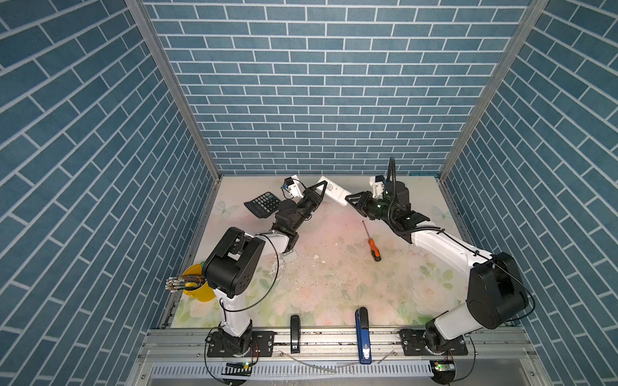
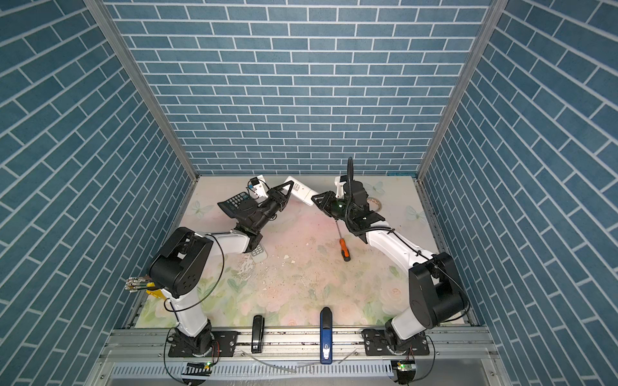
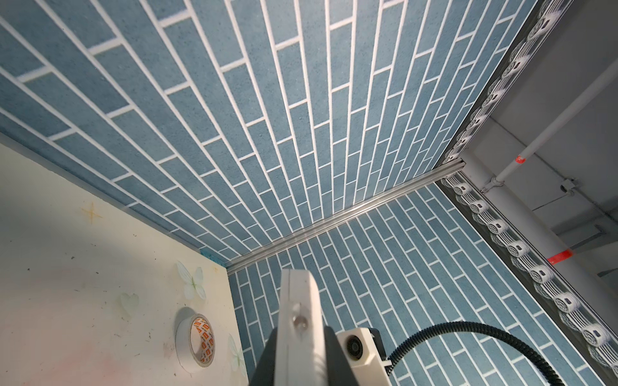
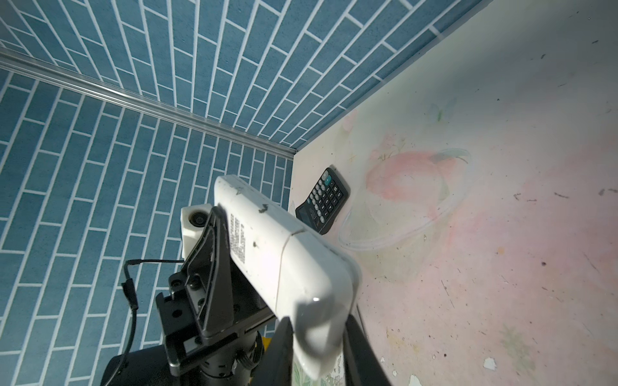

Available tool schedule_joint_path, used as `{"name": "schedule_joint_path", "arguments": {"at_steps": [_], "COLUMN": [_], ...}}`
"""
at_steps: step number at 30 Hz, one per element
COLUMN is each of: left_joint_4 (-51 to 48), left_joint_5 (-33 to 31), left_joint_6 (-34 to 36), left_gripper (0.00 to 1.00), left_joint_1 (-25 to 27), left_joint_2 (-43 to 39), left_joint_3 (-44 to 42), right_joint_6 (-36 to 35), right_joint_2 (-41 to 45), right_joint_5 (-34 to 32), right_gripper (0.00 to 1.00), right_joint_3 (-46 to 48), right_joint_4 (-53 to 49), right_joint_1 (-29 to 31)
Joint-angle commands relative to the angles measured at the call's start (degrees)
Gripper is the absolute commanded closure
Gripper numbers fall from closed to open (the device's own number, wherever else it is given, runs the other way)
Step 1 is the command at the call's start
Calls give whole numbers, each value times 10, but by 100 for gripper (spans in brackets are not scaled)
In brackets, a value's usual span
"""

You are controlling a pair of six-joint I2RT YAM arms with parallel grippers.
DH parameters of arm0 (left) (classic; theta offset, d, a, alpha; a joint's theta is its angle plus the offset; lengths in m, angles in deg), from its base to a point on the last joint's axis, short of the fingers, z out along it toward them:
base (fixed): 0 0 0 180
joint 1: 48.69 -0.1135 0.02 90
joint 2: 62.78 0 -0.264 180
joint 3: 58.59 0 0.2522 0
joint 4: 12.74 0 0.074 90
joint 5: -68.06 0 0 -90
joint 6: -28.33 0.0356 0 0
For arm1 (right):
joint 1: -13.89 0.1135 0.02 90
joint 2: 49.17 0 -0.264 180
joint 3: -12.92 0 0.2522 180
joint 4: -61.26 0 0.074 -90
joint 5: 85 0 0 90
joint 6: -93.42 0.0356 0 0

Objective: Unload the batteries from the remote control

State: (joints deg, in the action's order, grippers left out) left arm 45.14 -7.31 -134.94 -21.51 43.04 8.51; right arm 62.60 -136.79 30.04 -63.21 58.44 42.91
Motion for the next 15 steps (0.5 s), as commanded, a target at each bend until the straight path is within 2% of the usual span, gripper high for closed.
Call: {"name": "schedule_joint_path", "arguments": {"at_steps": [1,15], "left_joint_4": [13,34], "left_joint_5": [7,2], "left_joint_6": [12,1], "left_gripper": [100,100], "left_joint_1": [-1,-2], "left_joint_2": [18,22], "left_joint_3": [4,-2], "right_joint_6": [-11,-3], "right_joint_2": [24,25], "right_joint_5": [21,30], "right_gripper": [72,72], "right_joint_3": [-5,-6], "right_joint_4": [14,27], "right_joint_1": [1,1]}}
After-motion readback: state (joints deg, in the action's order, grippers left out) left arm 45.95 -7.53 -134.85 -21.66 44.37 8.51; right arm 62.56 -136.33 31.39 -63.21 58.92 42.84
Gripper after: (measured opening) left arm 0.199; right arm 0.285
